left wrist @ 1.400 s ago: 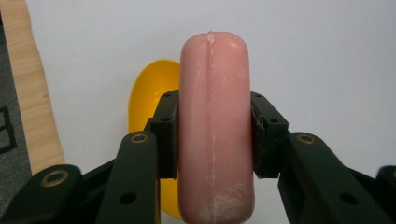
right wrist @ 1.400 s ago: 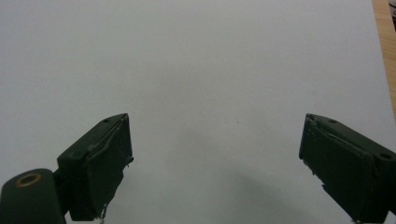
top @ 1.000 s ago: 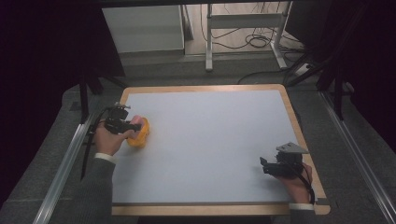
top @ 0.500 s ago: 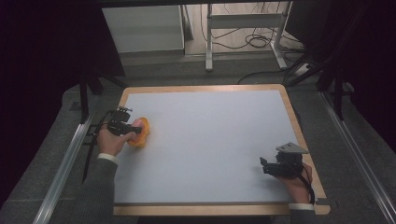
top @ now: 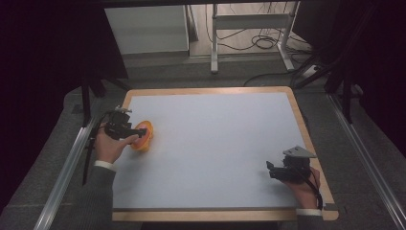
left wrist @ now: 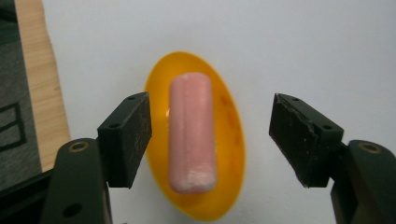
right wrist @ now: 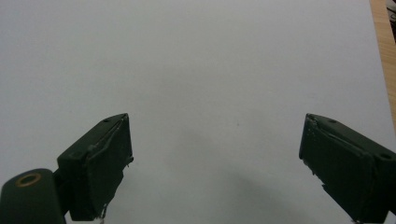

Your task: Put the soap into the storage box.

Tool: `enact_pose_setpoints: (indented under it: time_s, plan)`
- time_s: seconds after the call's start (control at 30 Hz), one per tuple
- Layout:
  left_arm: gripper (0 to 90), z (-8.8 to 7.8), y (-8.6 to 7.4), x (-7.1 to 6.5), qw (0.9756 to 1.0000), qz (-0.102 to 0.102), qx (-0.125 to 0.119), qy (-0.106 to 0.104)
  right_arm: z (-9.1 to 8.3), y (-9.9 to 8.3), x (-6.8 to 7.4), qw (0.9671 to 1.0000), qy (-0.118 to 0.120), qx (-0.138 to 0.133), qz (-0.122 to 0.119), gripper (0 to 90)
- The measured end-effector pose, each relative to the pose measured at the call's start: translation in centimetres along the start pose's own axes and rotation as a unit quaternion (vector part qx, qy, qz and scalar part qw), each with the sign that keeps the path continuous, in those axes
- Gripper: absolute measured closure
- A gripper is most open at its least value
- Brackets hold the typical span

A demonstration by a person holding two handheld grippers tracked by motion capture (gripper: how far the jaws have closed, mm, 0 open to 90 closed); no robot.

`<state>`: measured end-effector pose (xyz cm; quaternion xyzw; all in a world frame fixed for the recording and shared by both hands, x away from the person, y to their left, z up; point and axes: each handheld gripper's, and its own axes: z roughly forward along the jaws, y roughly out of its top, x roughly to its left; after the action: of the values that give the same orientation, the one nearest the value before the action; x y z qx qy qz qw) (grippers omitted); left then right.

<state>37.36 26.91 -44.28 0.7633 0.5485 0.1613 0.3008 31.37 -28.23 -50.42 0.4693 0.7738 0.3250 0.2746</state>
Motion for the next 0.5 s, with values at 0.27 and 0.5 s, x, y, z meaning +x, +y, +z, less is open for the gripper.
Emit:
enact_pose_setpoints:
  time_s: [0.27, 0.5]
  plan:
    - [29.0, -1.1, -1.7, -2.4, 0.9986, 0.039, -0.014, -0.033, -0.1, 0.1, 0.1, 1.0, 0.0, -0.002, -0.001, 9.2]
    - [28.1, -1.3, -4.2, -4.7, 0.9945, 0.072, -0.032, -0.068, -0.2, 0.1, 0.2, 1.0, 0.001, -0.004, -0.002, 9.2]
